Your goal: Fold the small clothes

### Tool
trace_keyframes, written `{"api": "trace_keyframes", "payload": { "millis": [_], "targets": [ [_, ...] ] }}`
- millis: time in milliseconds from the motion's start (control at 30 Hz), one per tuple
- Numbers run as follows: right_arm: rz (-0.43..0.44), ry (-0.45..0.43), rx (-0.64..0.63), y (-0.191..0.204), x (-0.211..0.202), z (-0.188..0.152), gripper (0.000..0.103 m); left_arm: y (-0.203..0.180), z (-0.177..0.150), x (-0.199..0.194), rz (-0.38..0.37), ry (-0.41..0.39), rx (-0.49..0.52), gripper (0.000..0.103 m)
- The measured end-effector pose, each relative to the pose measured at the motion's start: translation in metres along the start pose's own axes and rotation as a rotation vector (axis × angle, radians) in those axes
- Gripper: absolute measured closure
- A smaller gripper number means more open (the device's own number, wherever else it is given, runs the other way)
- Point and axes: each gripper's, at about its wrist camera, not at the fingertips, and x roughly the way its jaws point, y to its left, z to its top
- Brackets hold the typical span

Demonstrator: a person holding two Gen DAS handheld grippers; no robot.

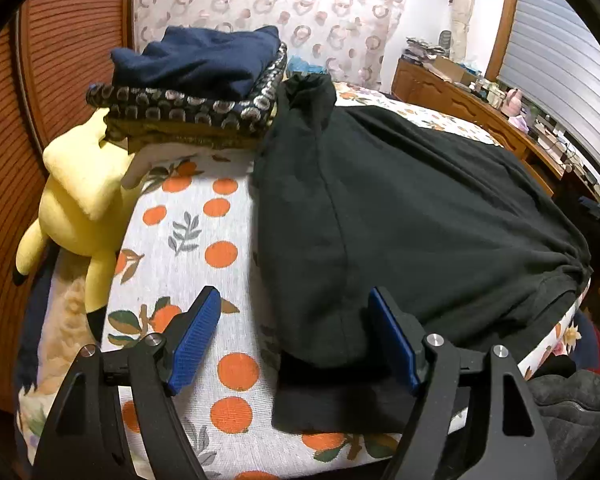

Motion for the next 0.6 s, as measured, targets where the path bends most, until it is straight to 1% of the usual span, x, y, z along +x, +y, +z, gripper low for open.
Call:
{"api": "trace_keyframes", "payload": {
  "millis": [133,233,433,600],
  "targets": [
    [0.017,0.070,-0.016,0.017,0.036,-0.010,0.038,0.001,-0.002,0.003,0.003,0.013,-0.015,0.026],
    [0.007,0.102,-0.021,0.024,0.054,-0.013,0.038,0.003,-0.003,0.003,-0.001,0.005,-0.020,0.026],
    [-0.026,0.141,-0.024,0.028,0.066,-0.016,0.037,0.003,-0.003,0.004,-0.001,-0.001,-0.024,0.026],
    [-0.044,0.133,-0.001,0.030,0.062,-0.018,0.030,0.003,-0.003,0.004,0.001,-0.004,-0.026,0.026]
  ]
}}
